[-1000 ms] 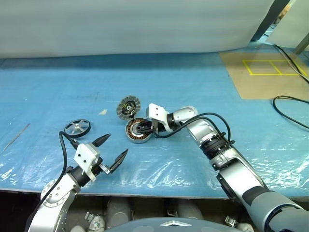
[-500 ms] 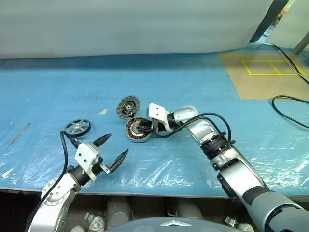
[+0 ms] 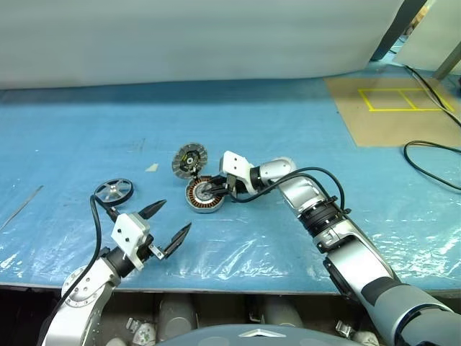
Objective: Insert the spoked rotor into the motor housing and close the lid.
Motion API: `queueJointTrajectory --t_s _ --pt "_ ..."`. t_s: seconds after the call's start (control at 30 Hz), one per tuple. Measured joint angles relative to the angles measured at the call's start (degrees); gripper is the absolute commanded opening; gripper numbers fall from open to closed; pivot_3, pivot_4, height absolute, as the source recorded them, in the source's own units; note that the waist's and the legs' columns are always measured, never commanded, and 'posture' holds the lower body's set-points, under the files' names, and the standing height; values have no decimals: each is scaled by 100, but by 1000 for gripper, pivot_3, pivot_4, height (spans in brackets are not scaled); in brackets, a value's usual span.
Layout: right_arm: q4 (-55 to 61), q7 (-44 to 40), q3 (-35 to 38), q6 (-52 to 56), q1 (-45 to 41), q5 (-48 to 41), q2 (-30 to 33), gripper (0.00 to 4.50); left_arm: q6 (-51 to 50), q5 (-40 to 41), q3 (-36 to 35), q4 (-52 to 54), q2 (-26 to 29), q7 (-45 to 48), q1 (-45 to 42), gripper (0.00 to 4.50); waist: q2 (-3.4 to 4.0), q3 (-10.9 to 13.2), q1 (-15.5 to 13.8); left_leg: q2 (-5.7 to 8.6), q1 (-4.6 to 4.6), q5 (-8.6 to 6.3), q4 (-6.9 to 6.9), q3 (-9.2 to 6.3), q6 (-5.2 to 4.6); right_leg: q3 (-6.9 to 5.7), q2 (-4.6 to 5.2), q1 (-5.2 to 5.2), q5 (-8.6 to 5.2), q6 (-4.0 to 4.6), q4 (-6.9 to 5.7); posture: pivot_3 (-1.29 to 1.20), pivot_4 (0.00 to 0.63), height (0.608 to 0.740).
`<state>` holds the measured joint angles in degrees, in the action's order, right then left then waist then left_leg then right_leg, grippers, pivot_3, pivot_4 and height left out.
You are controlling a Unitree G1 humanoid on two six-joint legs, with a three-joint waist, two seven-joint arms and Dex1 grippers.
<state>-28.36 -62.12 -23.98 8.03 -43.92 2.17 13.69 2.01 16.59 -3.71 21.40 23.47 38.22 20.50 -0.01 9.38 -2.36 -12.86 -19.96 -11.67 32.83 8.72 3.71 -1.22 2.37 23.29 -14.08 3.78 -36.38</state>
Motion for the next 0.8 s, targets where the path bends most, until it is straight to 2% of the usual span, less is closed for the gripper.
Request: queueJointTrajectory --t_s 0.8 --pt "89 -131 21 74 70 -102 -50 639 -25 -1 26 -4 0 0 -54 4500 0 0 0 0 0 0 -6 0 0 -1 -1 11 0 0 10 0 150 740"
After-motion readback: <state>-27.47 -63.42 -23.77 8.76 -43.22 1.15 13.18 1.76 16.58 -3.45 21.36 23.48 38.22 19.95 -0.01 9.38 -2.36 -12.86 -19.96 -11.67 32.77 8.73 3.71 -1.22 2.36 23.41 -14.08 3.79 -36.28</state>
